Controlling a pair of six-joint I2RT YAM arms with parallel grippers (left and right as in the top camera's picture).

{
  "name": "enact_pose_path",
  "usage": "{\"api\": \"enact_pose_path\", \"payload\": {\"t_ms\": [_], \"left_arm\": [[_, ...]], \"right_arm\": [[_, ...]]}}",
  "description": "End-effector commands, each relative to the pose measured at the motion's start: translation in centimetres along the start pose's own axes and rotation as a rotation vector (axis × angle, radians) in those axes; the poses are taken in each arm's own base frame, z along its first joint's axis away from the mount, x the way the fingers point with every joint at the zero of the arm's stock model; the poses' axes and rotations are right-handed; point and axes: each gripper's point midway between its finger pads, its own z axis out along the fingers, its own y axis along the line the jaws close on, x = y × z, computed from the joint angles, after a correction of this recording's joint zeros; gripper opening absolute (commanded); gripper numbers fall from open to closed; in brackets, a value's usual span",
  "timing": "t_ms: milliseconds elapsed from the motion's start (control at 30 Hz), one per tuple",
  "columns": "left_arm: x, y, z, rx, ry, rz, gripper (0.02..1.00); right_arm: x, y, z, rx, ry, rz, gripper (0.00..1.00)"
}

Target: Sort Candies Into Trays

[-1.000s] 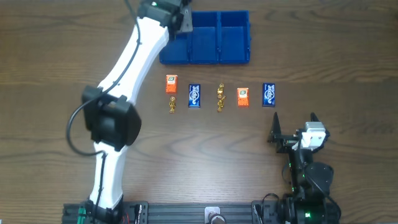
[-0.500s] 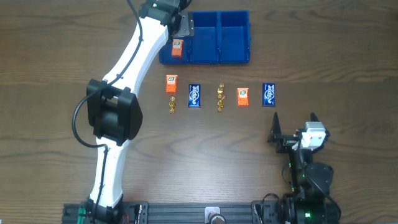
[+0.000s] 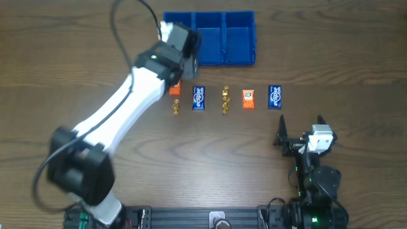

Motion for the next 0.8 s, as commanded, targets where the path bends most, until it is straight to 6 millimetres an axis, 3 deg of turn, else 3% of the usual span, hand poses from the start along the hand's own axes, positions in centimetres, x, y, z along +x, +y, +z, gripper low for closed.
{"api": "enact_pose_path", "payload": {"t_ms": [33,267,800], "left_arm": [[3.9,-0.1,5.2,0.007,0.159,-0.022,0.847],[5.6,-0.5,7.9,0.049,0.234,-0.045,0.838],[7.4,0.6,10.1,0.037,0.301,-0.051,0.803]], "right_arm": [[0.1,-0.2,0.0,0.011,0.003,-0.011,1.000],[0.1,-0.2,0.0,0.011,0.003,-0.011,1.000],[0.1,-0.2,0.0,0.011,0.003,-0.011,1.000]]}}
